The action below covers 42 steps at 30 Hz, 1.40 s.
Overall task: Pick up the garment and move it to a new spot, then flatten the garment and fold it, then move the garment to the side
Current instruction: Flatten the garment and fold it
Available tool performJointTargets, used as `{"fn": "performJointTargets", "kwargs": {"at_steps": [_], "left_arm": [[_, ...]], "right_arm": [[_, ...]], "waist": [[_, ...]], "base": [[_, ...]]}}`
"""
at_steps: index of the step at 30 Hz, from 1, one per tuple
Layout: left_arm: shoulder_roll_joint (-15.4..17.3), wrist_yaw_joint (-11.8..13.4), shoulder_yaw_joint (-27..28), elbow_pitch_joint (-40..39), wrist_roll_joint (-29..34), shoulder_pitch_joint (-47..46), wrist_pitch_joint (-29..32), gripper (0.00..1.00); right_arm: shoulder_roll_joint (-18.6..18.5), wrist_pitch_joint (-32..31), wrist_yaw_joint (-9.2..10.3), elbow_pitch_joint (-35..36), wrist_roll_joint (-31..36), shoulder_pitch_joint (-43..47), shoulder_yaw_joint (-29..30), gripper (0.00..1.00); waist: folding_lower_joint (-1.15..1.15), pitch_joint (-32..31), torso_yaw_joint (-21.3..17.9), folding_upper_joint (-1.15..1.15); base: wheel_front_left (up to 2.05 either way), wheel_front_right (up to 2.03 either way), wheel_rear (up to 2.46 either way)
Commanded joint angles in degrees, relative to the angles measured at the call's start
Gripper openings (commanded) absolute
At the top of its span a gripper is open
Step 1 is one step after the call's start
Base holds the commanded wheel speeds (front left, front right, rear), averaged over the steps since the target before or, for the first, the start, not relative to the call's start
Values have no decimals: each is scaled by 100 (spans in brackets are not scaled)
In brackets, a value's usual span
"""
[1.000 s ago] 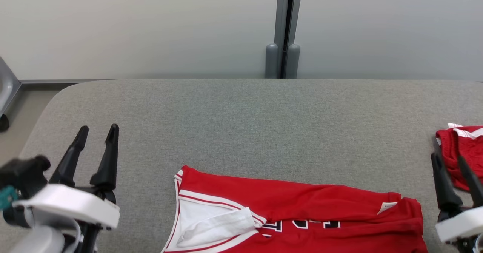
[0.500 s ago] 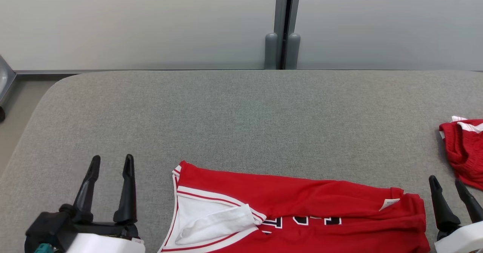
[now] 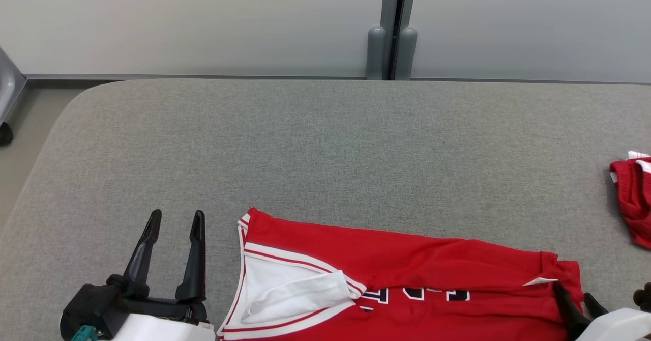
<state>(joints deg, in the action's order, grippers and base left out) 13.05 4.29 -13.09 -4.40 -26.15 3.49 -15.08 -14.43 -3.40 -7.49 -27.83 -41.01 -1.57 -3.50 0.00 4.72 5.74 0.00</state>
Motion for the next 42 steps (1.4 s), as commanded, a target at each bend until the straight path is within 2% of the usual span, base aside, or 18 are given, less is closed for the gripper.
{"fn": "performJointTargets", "kwargs": {"at_steps": [1,8,9,10,17,21,31,36,42], "left_arm": [[-24,-45,31,27,79,-78,-8,100],[-146,-202,146,157,218,-109,-8,100],[-158,-220,159,171,227,-114,-8,100],[-189,-250,175,197,265,-120,-8,100],[-255,-315,228,262,333,-110,-8,100],[-278,-320,270,252,360,-101,-9,100],[-358,-378,337,254,437,-90,-9,100],[-395,-427,345,295,457,-2,-9,100],[-419,-475,349,373,454,56,-9,100]], "right_arm": [[53,-124,-2,-143,-63,-3,-15,100],[290,-537,-22,-109,-654,-18,-603,100],[284,-534,-22,-80,-735,-15,-668,47],[222,-483,-22,-55,-816,-18,-757,0],[-97,11,-7,190,-990,-238,-853,0],[-300,28,-7,340,-1112,-362,-883,0],[-1131,-48,-3,316,-1101,-693,-505,0],[-1207,-263,-3,542,-1192,-743,-459,0],[-1038,-621,-3,1395,-1565,-617,-557,0]], "waist": [[0,26,35,0],[0,65,115,0],[0,64,124,0],[0,63,136,0],[0,72,100,0],[0,83,27,0],[0,58,-178,0],[0,-25,-196,0],[0,-139,-95,0]], "base": [[0,0,0],[0,0,0],[0,0,0],[0,0,0],[0,0,0],[0,0,0],[0,0,0],[0,0,0],[0,0,0]]}}
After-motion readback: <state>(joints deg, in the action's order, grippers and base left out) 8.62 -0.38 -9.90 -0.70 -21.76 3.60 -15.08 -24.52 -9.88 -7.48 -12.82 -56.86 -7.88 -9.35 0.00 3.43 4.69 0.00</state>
